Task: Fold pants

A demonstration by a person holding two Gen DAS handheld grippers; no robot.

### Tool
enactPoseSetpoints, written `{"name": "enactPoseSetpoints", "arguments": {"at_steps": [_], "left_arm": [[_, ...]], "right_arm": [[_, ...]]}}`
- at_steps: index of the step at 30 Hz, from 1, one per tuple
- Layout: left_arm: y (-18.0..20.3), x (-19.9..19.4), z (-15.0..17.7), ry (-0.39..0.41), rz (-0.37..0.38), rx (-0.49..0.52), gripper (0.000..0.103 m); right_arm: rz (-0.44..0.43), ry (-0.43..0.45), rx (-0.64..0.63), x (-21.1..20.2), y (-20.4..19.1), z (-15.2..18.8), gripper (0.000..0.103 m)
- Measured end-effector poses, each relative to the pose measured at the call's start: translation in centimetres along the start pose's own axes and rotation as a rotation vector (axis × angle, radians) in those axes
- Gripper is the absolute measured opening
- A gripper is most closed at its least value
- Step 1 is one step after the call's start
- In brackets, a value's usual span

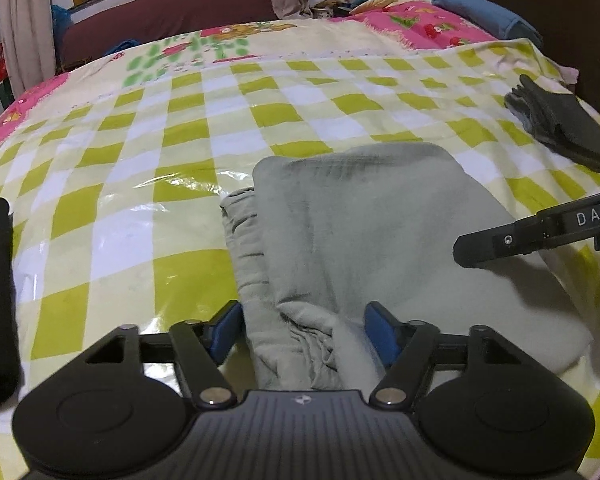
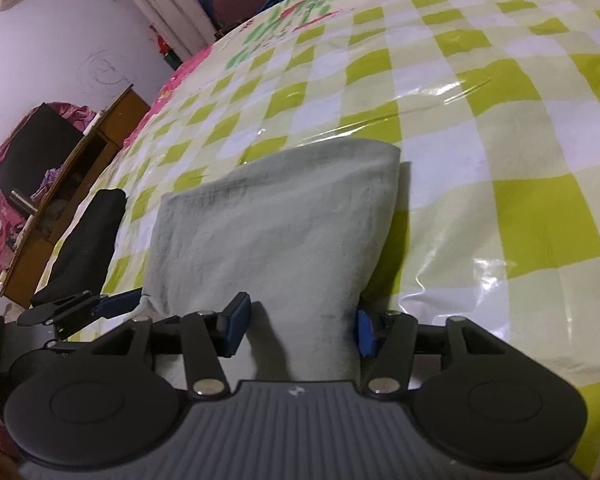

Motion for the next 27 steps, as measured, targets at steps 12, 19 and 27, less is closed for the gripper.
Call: {"name": "enactPoseSetpoints", "arguments": {"at_steps": [12, 19, 27], "left_arm": [[0.3, -0.9, -1.4, 0.070, -0.028, -0.030, 0.045], [1.0, 0.0, -2.8, 0.099, 0.018, -0.054, 0.037], [0.9, 1.0, -2.4, 0.091, -0.003, -0.041, 0.046]], "right_arm": [[0.003, 0.056, 0.047, -0.8, 0.2, -1.1, 0.014], [0.007, 0.102, 0.013, -1.4, 0.3, -3.9, 0.010], [0.018, 0.035, 0.055, 0.0, 2.3, -3.6, 0.025]]}}
Point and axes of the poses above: each gripper's, at about its wrist camera, not at the fingertips, and x roughly the way its jaws point, y to its right, z to its underside, the point moved 6 cm from there along x, roughly the way its jaws point, and after that the axes turned 12 degrees about y, right-handed, at the moved point
